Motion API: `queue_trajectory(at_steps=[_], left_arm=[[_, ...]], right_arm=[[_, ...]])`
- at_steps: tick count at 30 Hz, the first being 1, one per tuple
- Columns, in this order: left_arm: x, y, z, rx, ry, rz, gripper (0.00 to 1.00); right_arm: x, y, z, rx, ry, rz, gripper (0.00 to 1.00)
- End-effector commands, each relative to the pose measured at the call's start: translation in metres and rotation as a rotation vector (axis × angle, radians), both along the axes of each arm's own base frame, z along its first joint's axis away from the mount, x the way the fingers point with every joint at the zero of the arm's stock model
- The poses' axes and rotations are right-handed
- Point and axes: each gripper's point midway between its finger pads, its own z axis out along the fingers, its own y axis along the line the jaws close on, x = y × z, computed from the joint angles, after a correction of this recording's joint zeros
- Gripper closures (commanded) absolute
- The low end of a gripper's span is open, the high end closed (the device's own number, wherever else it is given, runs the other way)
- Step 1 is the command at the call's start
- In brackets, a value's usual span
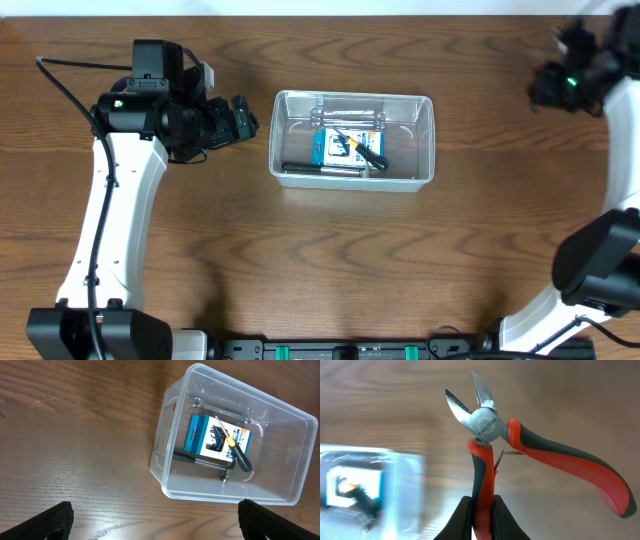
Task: Pack container
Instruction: 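Carry the pliers into the container and release them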
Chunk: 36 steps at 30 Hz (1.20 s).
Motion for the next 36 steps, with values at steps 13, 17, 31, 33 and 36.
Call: queue_trajectory(at_steps=[13, 17, 31, 33, 36], left_arm=[[-0.001, 0.001, 0.002, 0.008, -0.005, 0.001, 0.02], [-0.001, 0.001, 0.002, 0.008, -0.005, 0.001, 0.02], [-0.001, 0.001, 0.002, 0.008, -0.005, 0.001, 0.02], [-0.001, 0.001, 0.002, 0.008, -0.005, 0.001, 0.02], [-0.001, 0.001, 0.002, 0.009, -0.005, 0.0, 0.02]], right_arm=[[-0.034, 0.234, 0.026, -0.279, -0.15, 0.779, 0.99], [-0.039, 0.256, 0.017, -0.344, -0.168, 0.817, 0.99], [-0.059, 0.27, -0.072, -0.344, -0.089, 0.877, 0.99], [-0.064, 0.267, -0.084, -0.344, -0.064, 0.881, 0.99], [-0.071, 0.263, -0.097, -0.345, -0.036, 0.886, 0.99]])
